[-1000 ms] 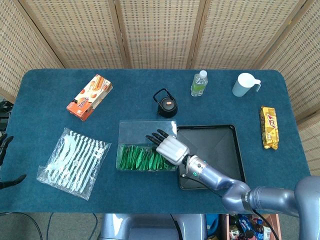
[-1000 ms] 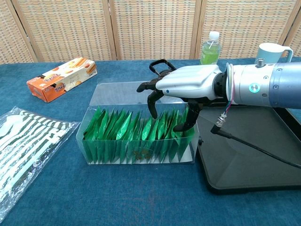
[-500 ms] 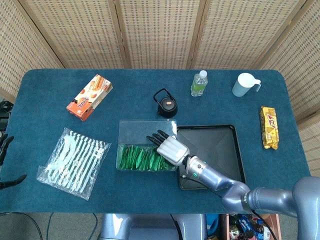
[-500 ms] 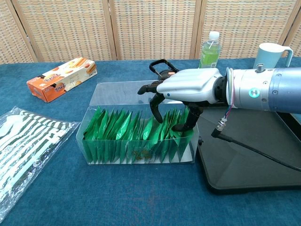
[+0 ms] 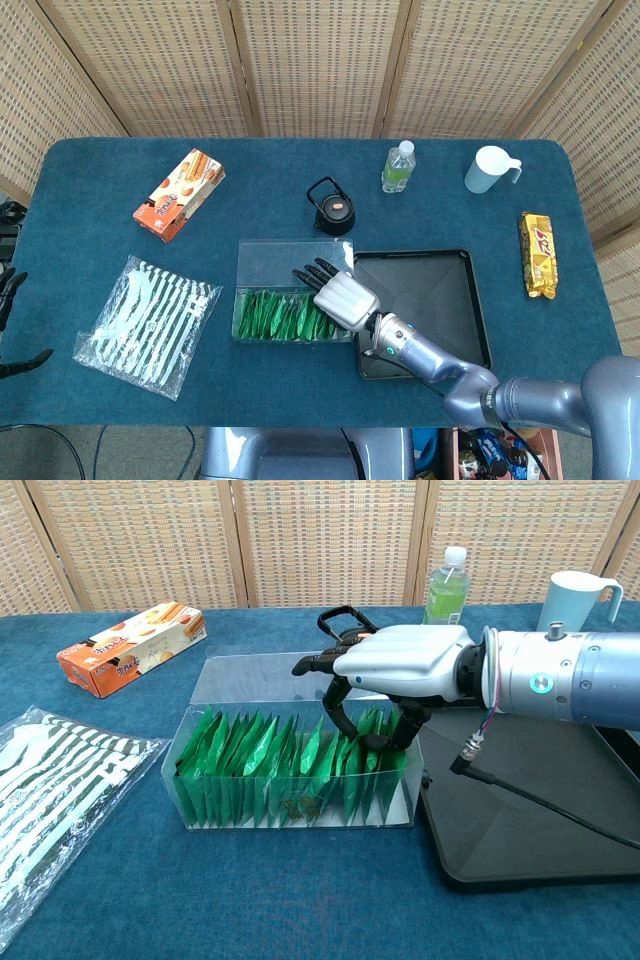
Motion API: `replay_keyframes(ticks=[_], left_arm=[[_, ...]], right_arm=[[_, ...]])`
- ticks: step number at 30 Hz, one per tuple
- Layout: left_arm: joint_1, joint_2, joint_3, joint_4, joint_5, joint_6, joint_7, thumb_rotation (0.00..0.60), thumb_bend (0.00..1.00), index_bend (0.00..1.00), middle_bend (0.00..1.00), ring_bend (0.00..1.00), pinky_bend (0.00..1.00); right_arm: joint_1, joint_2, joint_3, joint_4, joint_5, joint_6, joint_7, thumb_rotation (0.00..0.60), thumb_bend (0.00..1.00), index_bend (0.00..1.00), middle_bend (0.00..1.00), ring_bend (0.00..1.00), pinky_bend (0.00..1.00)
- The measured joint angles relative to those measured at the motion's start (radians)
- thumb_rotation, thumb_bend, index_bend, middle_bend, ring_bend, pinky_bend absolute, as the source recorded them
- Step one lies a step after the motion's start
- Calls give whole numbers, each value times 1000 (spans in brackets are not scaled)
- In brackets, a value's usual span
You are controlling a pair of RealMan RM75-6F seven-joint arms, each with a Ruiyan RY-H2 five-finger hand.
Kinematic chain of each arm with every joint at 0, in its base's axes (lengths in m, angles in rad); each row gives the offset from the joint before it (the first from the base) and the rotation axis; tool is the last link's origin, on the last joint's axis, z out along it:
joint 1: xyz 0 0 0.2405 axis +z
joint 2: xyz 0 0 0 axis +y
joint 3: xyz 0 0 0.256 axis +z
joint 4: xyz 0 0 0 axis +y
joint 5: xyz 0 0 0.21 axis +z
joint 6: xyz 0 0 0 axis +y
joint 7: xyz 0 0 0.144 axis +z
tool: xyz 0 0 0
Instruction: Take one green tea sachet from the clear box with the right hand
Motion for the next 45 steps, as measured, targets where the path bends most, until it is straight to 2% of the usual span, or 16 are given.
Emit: replay_keyframes(ticks=[8, 14, 20, 32, 37, 45], left_arm=[[-1, 0, -1, 1, -2, -3, 0, 600, 71, 0, 0, 0, 0], [-1, 2, 0, 0, 2, -1, -6, 600, 71, 0, 0, 0, 0], [1, 3, 2, 1, 8, 3, -13, 600, 71, 0, 0, 0, 0], [8, 4, 10, -5, 33, 23, -5, 600, 71, 0, 0, 0, 0], [10, 1, 13, -9, 40, 29, 6, 600, 71, 0, 0, 0, 0], [11, -3, 16, -11, 43, 30, 19, 600, 71, 0, 0, 0, 0]], right_arm=[[-11, 5, 7, -3, -24, 26, 17, 600, 627, 617, 62, 0, 46], [-23, 42, 21, -45, -47, 59, 31, 600, 627, 622, 71, 0, 58], [-37, 131, 48, -145, -64, 103, 16, 600, 626, 622, 75, 0, 58], [-117, 389, 95, -318, -65, 205, -2, 600, 627, 622, 76, 0, 67], [-184, 467, 80, -323, -86, 243, 59, 600, 627, 622, 76, 0, 67], [-259, 467, 14, -208, -125, 258, 161, 600, 627, 622, 76, 0, 67]])
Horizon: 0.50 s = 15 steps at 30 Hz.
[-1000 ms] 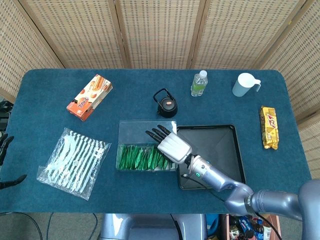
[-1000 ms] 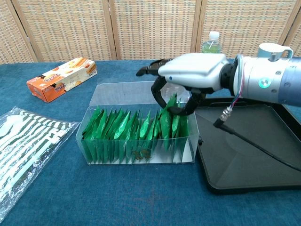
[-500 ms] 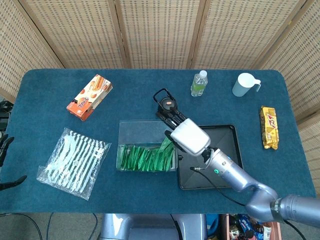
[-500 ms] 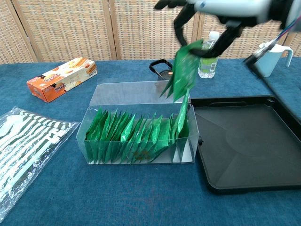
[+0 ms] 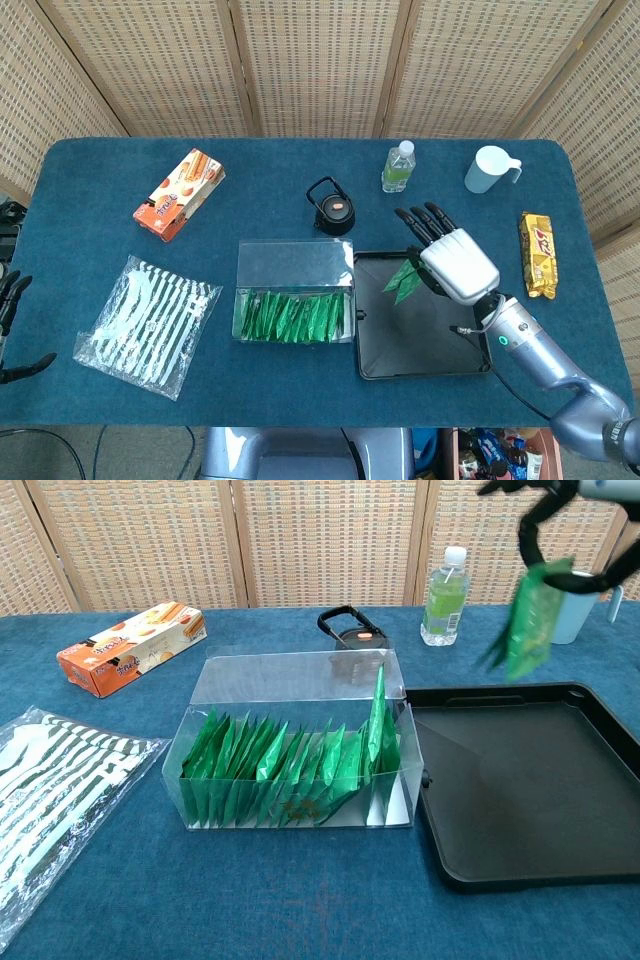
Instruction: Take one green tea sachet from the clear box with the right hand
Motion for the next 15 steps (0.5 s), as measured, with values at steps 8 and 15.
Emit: replay_keyframes(ticks=[8, 15], left_arm=[[-2, -6, 0, -2, -5, -4, 17, 600, 71, 0, 0, 0, 0], [-3, -9, 0, -4, -6, -6, 25, 600, 71, 0, 0, 0, 0]], right_arm=[[-55, -74, -74, 153, -68, -4, 92, 600, 627, 609, 70, 0, 67], [-80, -91, -98, 200, -127, 20, 119, 600, 104, 7, 0, 0, 67]])
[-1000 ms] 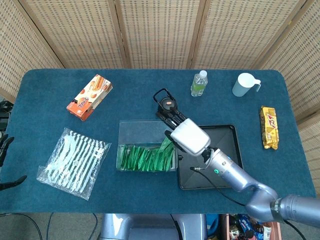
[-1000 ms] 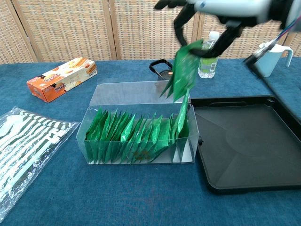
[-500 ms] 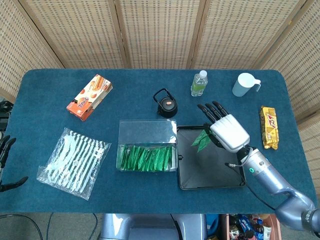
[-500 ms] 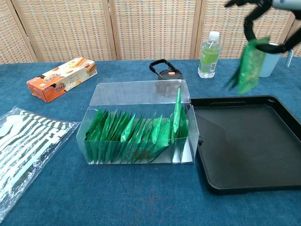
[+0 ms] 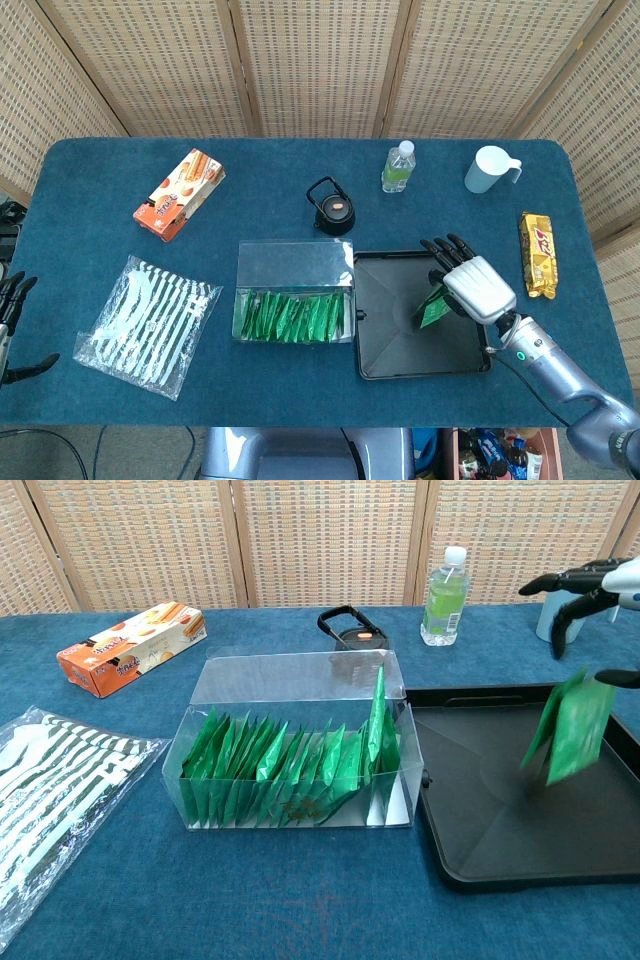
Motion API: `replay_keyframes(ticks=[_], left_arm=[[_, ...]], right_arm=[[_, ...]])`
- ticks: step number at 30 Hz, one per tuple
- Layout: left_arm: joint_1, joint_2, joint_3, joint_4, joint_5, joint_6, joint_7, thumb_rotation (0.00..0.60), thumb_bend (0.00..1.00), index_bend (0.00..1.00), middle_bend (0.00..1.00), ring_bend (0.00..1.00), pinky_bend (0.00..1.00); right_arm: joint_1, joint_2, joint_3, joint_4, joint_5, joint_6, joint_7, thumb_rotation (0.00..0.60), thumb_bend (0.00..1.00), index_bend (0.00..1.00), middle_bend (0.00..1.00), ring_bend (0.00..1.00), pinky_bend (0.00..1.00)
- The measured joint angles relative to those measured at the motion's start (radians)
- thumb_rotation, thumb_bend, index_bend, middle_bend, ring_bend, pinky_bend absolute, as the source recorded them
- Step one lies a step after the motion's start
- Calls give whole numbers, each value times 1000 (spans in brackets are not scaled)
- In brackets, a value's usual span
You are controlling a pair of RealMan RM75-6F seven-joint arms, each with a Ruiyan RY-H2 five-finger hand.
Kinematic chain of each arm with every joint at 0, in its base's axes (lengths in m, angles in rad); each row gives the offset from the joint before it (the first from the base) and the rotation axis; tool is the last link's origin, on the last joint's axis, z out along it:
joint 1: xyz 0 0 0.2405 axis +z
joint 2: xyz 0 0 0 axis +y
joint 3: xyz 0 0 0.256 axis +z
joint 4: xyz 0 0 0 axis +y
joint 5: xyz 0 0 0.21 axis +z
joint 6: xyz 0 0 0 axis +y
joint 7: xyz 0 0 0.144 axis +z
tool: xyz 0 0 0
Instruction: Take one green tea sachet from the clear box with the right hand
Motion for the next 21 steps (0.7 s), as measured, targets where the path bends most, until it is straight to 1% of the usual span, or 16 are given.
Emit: replay_keyframes(ticks=[1, 3, 9, 13, 17, 21], left_arm=[[0, 0, 0, 0, -1, 0, 0, 600, 71, 0, 0, 0, 0], [0, 0, -1, 0, -1, 0, -1, 600, 71, 0, 0, 0, 0], [4, 4, -1, 1, 3, 10, -11, 600, 72, 0, 0, 0, 0], [7, 3, 1, 3, 12, 19, -14, 600, 71, 0, 0, 0, 0], [12, -3, 4, 7, 37, 40, -12, 600, 71, 0, 0, 0, 0], [20, -7, 10, 8, 57, 57, -7, 600, 71, 0, 0, 0, 0]], right_arm=[[-4, 2, 2, -3, -4, 14, 3, 600, 66, 0, 0, 0, 67], [-17, 14, 12, -25, -11, 57, 11, 600, 36, 0, 0, 0, 67], [-91, 69, 37, -138, -22, 216, 43, 600, 17, 0, 0, 0, 58], [-178, 85, 30, -192, -28, 325, 65, 600, 0, 0, 0, 0, 4], [-295, 59, -1, -219, -14, 427, 61, 600, 0, 0, 0, 0, 0], [-394, -19, -25, -208, -6, 516, 24, 600, 0, 0, 0, 0, 0]])
